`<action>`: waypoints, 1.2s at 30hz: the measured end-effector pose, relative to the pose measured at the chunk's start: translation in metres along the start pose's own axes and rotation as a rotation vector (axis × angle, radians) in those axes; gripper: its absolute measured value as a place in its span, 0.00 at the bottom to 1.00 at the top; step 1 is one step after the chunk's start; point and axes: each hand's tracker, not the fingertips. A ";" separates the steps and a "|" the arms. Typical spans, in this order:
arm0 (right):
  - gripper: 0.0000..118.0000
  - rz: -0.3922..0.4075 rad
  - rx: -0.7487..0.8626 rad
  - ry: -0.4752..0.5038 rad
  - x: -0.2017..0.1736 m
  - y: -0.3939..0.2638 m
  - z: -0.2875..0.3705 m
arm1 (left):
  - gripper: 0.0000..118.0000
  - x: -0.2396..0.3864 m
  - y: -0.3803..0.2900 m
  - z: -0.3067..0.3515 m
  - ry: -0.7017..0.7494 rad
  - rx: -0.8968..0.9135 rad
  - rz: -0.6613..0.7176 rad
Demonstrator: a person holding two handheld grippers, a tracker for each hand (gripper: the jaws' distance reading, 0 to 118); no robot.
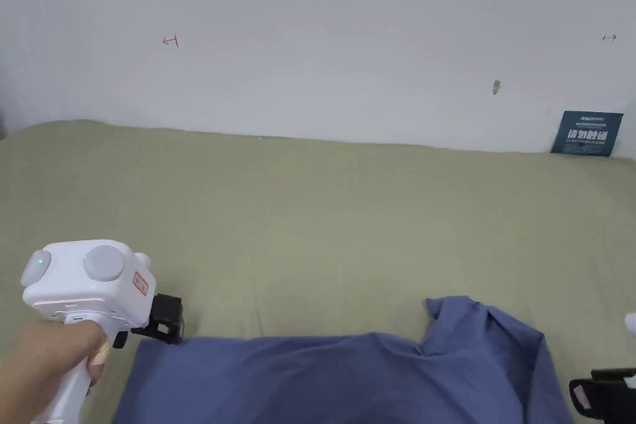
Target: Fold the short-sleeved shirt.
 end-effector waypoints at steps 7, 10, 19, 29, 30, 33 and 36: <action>0.02 -0.074 -0.032 -0.106 0.033 0.053 -0.037 | 0.14 0.008 -0.014 -0.009 0.064 -0.013 -0.099; 0.82 -0.092 -0.131 -0.120 0.050 0.080 -0.075 | 0.02 0.008 -0.020 0.000 -0.098 -0.024 -0.081; 0.55 -0.108 -0.275 -0.164 0.060 0.096 -0.179 | 0.02 0.019 -0.028 0.011 -0.069 -0.018 -0.102; 0.00 -0.040 -0.141 -0.110 0.054 0.099 -0.126 | 0.02 0.010 -0.027 0.031 -0.098 0.036 -0.074; 0.00 -0.030 -0.133 -0.082 0.055 0.100 -0.115 | 0.02 0.009 -0.028 0.039 -0.113 0.042 -0.079; 0.00 -0.040 -0.119 -0.063 0.055 0.100 -0.080 | 0.02 0.006 -0.032 0.066 -0.132 0.081 -0.088; 0.00 -0.038 -0.061 -0.031 0.056 0.098 -0.043 | 0.02 0.002 -0.042 0.099 -0.189 0.139 -0.087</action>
